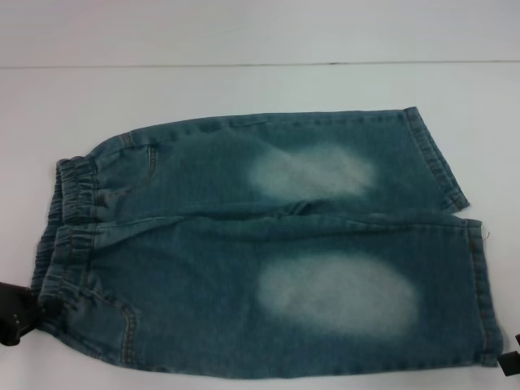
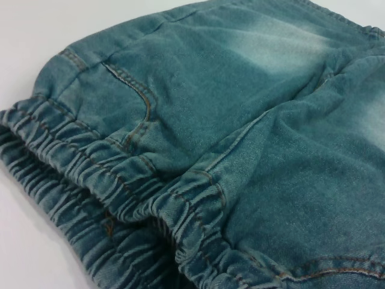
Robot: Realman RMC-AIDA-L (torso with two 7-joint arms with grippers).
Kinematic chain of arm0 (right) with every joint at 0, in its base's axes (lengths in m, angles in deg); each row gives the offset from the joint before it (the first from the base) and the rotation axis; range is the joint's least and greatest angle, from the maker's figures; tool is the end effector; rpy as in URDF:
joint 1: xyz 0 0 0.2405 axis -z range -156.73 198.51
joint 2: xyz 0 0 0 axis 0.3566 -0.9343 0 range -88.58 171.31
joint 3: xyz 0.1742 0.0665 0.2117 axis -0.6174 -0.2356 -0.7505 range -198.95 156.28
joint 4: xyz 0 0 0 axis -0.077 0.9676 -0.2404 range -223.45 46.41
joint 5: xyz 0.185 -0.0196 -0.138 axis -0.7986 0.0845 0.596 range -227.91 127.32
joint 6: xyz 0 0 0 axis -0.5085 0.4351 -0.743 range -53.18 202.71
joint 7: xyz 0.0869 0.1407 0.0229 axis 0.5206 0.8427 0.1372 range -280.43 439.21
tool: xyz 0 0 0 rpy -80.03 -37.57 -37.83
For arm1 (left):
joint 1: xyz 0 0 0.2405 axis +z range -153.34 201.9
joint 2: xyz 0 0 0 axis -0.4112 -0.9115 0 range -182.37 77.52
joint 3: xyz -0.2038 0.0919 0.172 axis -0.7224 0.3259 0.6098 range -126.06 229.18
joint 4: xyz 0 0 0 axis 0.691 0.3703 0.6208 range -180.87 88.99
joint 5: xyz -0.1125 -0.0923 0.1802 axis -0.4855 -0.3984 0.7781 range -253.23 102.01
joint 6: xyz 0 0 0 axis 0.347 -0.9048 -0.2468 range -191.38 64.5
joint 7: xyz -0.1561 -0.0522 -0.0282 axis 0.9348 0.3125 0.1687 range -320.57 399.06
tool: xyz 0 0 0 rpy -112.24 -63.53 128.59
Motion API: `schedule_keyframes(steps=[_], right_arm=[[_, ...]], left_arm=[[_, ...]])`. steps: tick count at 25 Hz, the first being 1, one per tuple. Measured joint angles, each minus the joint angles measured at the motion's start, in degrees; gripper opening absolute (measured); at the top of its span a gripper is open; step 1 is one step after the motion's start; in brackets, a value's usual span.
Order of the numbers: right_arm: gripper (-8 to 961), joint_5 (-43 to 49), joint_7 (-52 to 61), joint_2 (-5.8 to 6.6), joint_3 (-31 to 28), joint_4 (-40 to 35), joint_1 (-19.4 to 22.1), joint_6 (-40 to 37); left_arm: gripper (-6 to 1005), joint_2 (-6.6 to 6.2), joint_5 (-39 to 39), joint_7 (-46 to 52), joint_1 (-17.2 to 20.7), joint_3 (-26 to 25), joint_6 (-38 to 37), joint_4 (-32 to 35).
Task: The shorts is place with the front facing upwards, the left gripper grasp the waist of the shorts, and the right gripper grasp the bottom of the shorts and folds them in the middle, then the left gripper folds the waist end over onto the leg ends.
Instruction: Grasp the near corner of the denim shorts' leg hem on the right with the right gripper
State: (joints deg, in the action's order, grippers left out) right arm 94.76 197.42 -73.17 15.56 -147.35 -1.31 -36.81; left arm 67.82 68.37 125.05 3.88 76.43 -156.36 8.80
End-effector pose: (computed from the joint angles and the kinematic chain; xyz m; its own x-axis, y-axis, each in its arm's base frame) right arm 0.3626 0.2765 0.0511 0.4648 -0.8854 0.0049 -0.8841 -0.4645 -0.0517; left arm -0.4008 0.2907 0.0242 0.7590 0.6224 0.1913 0.6479 -0.6926 -0.3171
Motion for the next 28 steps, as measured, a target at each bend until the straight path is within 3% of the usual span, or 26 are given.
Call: schedule_keyframes(steps=[12, 28], right_arm=[[868, 1.5, -0.9, -0.24, 0.2, 5.5, -2.7, 3.3], [826, 1.6, -1.7, -0.25, 0.2, 8.3, -3.4, 6.6]], left_arm=[[48, 0.06, 0.1, -0.2, 0.0, 0.2, 1.0, -0.2], [48, 0.00, 0.1, -0.2, -0.1, 0.8, 1.2, -0.3]])
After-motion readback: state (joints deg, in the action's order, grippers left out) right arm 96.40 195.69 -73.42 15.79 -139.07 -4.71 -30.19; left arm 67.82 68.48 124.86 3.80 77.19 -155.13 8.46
